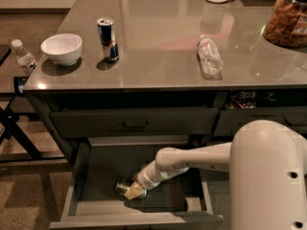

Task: Pick green can from middle drawer and place on counter

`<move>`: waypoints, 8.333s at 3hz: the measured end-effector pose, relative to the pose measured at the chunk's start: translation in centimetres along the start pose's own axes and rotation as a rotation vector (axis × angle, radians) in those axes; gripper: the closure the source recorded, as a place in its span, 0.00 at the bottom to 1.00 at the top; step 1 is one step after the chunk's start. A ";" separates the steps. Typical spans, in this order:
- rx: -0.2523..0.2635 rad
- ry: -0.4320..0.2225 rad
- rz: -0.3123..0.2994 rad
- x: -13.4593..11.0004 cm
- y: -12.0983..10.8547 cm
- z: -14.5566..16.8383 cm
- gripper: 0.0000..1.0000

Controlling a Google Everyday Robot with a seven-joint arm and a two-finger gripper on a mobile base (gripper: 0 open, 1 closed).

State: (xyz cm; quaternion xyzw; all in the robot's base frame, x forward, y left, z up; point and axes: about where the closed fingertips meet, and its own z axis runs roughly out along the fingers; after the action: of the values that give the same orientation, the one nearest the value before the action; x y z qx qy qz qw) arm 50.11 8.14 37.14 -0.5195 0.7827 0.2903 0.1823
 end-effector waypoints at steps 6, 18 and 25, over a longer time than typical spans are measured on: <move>0.127 -0.055 0.056 -6.4 2.3 -12.9 1.00; 0.666 -0.118 0.002 -24.3 6.1 -45.8 1.00; 0.674 -0.070 0.064 -30.7 -10.0 -47.5 1.00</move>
Offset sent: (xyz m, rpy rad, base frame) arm 0.0008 -0.0118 0.0603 0.0536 0.0048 -0.0824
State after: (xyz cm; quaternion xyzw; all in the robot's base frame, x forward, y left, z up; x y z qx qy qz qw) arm 72.18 -3.68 88.83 -0.3949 0.8438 0.0387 0.3613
